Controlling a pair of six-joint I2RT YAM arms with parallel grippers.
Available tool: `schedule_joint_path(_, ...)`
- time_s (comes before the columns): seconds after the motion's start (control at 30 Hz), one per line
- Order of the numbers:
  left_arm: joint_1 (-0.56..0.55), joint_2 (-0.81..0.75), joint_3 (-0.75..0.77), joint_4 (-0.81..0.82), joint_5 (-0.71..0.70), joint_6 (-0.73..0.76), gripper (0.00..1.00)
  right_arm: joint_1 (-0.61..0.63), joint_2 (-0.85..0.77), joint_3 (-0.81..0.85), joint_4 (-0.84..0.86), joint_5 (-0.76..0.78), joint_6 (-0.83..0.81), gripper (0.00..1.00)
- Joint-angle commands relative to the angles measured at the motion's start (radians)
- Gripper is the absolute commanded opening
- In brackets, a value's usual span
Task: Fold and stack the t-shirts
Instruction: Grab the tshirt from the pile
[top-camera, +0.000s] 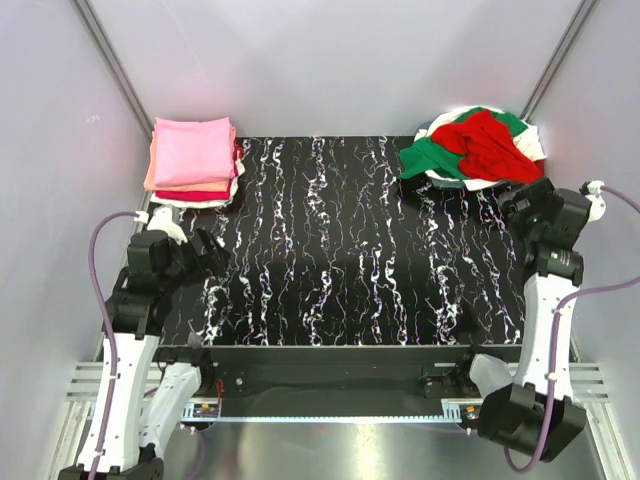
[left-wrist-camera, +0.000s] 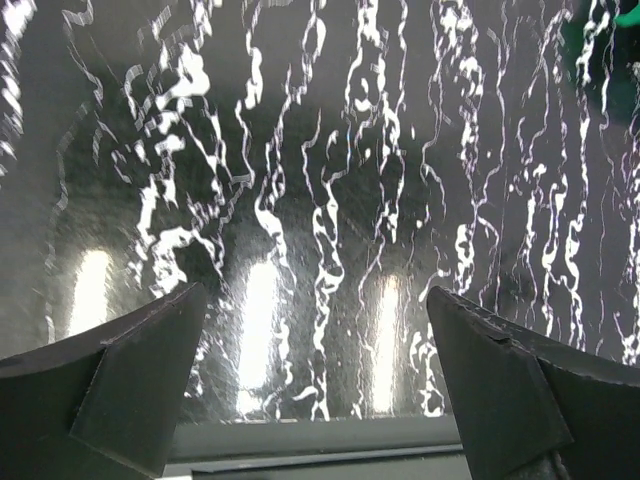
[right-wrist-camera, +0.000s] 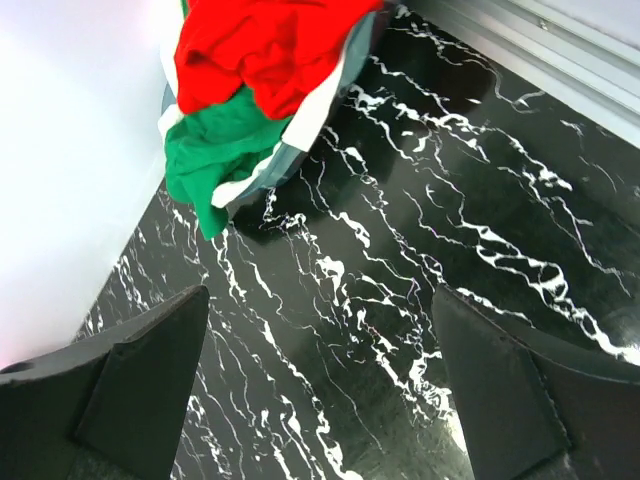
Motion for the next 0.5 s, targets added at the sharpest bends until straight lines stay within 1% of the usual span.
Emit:
schedule_joint_path(0.0, -0.008, 0.025, 0.097, 0.034, -0.054, 0.062, 0.99, 0.004, 0.066, 0.051, 0.051, -0.073, -0.074, 1.0)
schedule_joint_path(0.03, -0.008, 0.022, 0.094, 0.03, -0.057, 0.074, 0.99, 0.004, 0.102, 0.126, 0.033, -0.105, -0.076, 1.0)
schedule_joint_path(0.07, -0.008, 0.011, 0.079, 0.033, -0.078, 0.075, 0.99, 0.004, 0.14, 0.166, 0.016, -0.125, -0.079, 1.0)
schedule_joint_path(0.1, -0.01, -0.001, 0.059, 0.052, -0.1, 0.072, 0.99, 0.004, 0.217, 0.208, -0.009, -0.144, -0.087, 1.0)
schedule_joint_path(0.13, -0.01, -0.018, 0.048, 0.044, -0.137, 0.051, 0.99, 0.006, 0.251, 0.277, -0.012, -0.177, -0.094, 0.99)
schedule_joint_path(0.2, -0.01, -0.036, 0.035, 0.07, -0.131, 0.048, 0.99, 0.006, 0.356, 0.343, -0.007, -0.211, -0.114, 1.0)
schedule_joint_path(0.23, -0.01, -0.058, 0.014, 0.085, -0.12, 0.046, 0.99, 0.006, 0.396, 0.419, -0.012, -0.231, -0.127, 1.0)
schedule_joint_path(0.27, -0.01, -0.065, 0.005, 0.093, -0.122, 0.043, 0.99, 0.006, 0.436, 0.464, -0.019, -0.237, -0.136, 1.0)
schedule_joint_path(0.3, -0.01, -0.072, -0.003, 0.105, -0.128, 0.042, 0.99, 0.007, 0.526, 0.511, -0.051, -0.242, -0.142, 1.0)
schedule_joint_path(0.33, -0.01, -0.079, -0.007, 0.105, -0.149, 0.037, 0.99, 0.009, 0.576, 0.62, -0.075, -0.242, -0.162, 1.0)
schedule_joint_path(0.37, -0.008, -0.078, -0.008, 0.102, -0.161, 0.034, 0.99, 0.012, 0.625, 0.674, -0.122, -0.228, -0.171, 1.0)
schedule_joint_path(0.4, -0.008, -0.076, -0.006, 0.096, -0.172, 0.031, 0.99, 0.015, 0.72, 0.726, -0.141, -0.215, -0.18, 1.0)
schedule_joint_path(0.43, -0.007, -0.072, -0.006, 0.095, -0.178, 0.028, 0.99, 0.017, 0.768, 0.833, -0.163, -0.187, -0.196, 1.0)
schedule_joint_path(0.47, -0.004, -0.072, -0.006, 0.095, -0.177, 0.029, 0.99, 0.018, 0.821, 0.89, -0.191, -0.167, -0.2, 1.0)
